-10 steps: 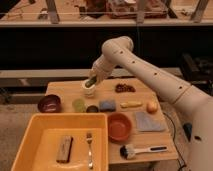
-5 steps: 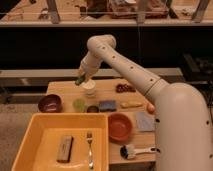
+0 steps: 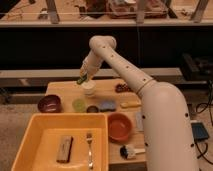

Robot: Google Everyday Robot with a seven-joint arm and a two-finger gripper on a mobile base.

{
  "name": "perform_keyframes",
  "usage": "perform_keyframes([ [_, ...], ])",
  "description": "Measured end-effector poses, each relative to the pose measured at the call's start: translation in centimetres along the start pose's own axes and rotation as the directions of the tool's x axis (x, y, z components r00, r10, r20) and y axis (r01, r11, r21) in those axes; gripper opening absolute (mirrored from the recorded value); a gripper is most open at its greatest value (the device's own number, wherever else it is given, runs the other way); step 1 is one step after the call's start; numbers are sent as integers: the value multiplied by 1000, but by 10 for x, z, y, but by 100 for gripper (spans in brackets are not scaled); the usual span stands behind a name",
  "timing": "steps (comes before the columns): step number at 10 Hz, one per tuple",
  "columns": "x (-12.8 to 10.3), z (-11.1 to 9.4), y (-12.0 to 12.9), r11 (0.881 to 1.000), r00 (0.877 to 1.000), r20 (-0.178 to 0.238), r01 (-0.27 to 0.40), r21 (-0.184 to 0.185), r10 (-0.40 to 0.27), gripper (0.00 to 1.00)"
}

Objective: Place pepper in paper cup

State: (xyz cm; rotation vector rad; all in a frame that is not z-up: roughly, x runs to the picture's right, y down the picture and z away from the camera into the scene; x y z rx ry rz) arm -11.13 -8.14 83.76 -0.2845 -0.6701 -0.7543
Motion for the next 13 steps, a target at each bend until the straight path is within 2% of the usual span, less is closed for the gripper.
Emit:
perform_keyframes([
  [1, 2, -3, 1, 1000, 1000, -13, -15, 7, 15, 0],
  [7, 1, -3, 1, 1000, 1000, -13, -16, 7, 16, 0],
  [9, 2, 5, 5, 1000, 999, -19, -27, 4, 27, 0],
  [11, 7, 11, 12, 998, 997, -44, -56, 19, 57, 0],
  [13, 11, 13, 13, 997, 996, -51, -75, 28, 76, 0],
])
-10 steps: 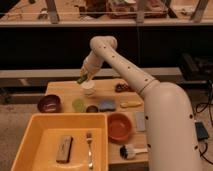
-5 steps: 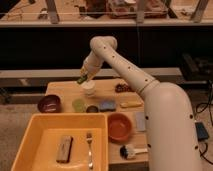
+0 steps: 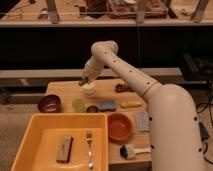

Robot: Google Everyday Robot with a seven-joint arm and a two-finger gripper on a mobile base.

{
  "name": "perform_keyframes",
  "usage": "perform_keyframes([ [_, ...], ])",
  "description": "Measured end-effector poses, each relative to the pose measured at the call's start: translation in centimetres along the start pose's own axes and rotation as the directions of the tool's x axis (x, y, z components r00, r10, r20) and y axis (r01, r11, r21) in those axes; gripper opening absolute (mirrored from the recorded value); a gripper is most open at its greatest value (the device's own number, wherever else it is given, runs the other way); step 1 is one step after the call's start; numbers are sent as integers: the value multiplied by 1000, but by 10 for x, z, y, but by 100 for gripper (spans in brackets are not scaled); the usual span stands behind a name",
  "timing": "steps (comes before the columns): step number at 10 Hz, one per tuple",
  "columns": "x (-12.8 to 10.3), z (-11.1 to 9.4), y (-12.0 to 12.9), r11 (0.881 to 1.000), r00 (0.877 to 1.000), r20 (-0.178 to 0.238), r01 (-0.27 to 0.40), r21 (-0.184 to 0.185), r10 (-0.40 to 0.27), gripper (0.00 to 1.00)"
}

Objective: Place pepper in paper cup

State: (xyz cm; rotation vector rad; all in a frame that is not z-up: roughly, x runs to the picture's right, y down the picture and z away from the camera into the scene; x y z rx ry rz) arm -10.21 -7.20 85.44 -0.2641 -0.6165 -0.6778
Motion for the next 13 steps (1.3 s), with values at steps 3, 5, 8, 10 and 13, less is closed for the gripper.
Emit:
perform_keyframes([
  [3, 5, 7, -7, 1000, 1000, -5, -14, 7, 14, 0],
  [5, 9, 16, -7, 998, 997, -29, -65, 14, 65, 0],
  [8, 15, 27, -4, 994, 994, -26, -106, 17, 106, 0],
  [10, 14, 33, -5, 994, 994, -12, -109, 15, 110, 0],
  [13, 15, 38, -4, 993, 993, 0, -117, 12, 117, 0],
])
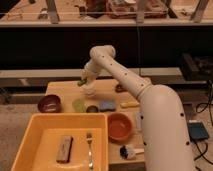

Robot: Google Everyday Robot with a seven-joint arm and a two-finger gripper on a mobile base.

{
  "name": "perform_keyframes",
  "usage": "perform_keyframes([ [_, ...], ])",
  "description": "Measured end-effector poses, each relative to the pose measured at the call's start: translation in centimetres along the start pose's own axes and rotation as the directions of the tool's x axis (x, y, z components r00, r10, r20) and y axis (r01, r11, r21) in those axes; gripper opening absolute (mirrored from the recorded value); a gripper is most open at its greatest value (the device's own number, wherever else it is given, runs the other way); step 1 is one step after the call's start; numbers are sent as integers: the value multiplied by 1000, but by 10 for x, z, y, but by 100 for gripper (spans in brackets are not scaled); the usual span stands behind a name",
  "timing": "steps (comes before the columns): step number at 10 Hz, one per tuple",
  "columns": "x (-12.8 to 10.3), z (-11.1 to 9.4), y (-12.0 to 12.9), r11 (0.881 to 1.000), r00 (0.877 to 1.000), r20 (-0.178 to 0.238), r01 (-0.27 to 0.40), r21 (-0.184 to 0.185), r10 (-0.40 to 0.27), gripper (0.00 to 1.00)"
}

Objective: Place pepper in paper cup

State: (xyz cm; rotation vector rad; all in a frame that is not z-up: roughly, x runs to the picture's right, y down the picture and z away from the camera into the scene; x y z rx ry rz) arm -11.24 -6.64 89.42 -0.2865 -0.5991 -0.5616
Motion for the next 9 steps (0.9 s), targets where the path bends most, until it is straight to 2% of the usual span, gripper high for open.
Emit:
perform_keyframes([
  [6, 2, 6, 2, 1000, 1000, 13, -8, -10, 8, 0],
  [7, 2, 6, 2, 1000, 1000, 14, -8, -13, 8, 4],
  [9, 2, 8, 3, 1000, 1000, 15, -9, -17, 9, 24],
])
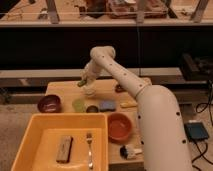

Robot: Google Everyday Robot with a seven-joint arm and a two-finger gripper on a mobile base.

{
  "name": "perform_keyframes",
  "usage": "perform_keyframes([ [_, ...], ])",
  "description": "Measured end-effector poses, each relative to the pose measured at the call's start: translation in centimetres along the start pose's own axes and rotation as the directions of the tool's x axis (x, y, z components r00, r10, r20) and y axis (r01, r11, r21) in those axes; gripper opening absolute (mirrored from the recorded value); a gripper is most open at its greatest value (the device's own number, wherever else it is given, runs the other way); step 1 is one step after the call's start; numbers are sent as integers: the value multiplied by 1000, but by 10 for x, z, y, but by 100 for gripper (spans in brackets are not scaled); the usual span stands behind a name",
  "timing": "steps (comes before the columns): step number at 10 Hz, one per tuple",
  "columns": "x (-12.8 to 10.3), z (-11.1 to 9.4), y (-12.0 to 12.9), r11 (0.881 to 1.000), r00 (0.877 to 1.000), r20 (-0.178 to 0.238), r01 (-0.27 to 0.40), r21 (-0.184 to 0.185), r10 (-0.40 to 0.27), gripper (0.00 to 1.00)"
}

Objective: Place pepper in paper cup

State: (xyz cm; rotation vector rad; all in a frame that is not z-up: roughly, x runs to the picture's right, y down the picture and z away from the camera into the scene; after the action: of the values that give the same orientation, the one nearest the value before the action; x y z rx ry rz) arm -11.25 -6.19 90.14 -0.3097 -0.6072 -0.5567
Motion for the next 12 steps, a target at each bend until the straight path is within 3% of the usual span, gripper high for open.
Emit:
perform_keyframes([
  [4, 1, 1, 1, 1000, 1000, 0, -2, -3, 2, 32],
  [6, 2, 0, 1, 1000, 1000, 0, -4, -2, 4, 50],
  [10, 3, 0, 2, 1000, 1000, 1, -8, -3, 8, 58],
  [12, 4, 1, 3, 1000, 1000, 0, -10, -5, 10, 77],
])
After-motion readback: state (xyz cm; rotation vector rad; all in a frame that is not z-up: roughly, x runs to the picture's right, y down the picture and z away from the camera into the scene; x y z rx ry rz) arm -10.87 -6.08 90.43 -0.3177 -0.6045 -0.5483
